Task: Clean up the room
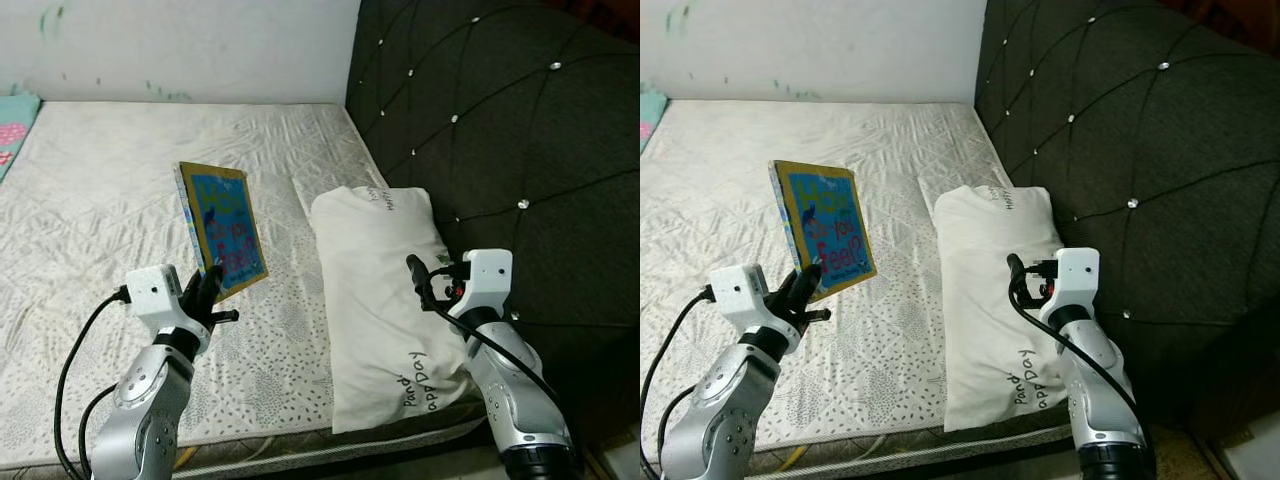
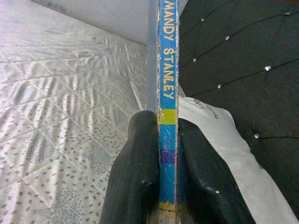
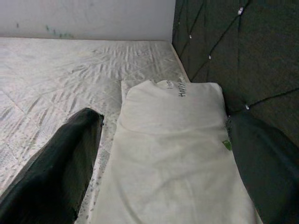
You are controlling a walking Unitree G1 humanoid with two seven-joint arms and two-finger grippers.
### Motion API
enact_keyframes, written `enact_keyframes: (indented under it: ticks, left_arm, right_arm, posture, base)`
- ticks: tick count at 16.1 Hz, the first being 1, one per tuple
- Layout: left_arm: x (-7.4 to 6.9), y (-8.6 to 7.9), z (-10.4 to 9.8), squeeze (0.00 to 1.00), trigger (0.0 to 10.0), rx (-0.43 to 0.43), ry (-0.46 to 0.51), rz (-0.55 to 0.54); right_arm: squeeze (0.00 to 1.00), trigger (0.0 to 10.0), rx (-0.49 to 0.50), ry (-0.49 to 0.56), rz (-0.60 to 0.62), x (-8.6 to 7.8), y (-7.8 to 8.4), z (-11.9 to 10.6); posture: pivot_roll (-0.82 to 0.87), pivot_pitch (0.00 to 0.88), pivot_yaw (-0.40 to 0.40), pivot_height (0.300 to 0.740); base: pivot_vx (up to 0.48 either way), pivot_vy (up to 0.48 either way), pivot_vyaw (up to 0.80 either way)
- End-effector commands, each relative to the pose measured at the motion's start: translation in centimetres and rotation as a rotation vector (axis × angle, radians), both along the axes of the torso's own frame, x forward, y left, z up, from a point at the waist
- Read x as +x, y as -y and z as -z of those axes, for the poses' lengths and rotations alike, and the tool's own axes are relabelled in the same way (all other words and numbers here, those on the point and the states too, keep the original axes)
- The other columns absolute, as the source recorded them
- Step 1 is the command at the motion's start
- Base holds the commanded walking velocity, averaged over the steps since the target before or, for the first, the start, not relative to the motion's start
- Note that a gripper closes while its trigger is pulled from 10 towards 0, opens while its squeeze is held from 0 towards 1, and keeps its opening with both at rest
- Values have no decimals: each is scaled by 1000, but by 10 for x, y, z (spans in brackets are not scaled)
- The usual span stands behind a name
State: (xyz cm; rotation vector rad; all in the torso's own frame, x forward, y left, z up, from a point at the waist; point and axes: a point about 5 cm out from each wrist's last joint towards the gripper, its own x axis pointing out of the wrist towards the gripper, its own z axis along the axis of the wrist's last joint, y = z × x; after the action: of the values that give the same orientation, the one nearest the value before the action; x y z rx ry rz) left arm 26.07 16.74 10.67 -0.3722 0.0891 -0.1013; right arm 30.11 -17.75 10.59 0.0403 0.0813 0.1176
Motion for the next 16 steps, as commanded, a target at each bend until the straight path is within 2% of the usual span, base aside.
enact_keyframes:
  ticks: [1, 6, 9, 12, 13, 16]
  left_arm:
    - [0, 2, -12, 0, 10000, 1, 54, 7]
    - [-1, -3, -14, 0, 10000, 8, 56, -45]
    - [-5, -13, -16, 0, 10000, 39, 58, -105]
    - [-22, -23, -9, 0, 10000, 49, 15, -118]
    - [-36, -32, -5, 0, 10000, 67, -18, -140]
    - [-51, -40, 2, 0, 10000, 69, -62, -177]
  right_arm:
    - [0, 10000, 6, 3, -4, -2, 1, -2]
    - [0, 10000, 5, -14, -27, -6, 3, 2]
    - [0, 10000, -1, -19, -43, -10, 5, 1]
    - [0, 10000, -32, -46, -76, -23, 13, 5]
    - [0, 10000, -48, -75, -92, -33, 20, 9]
    - [0, 10000, -59, -98, -106, -41, 25, 10]
  posture:
    - [-55, 23, -62, 740]
    - [-53, 37, -66, 740]
    - [-50, 60, -70, 740]
    - [-48, 77, -78, 740]
    - [-47, 83, -81, 740]
    - [-44, 93, -89, 740]
  base:
    - [0, 0, 0]
    - [0, 0, 0]
    - [0, 0, 0]
    - [0, 0, 0]
    - [0, 0, 0]
    - [0, 0, 0]
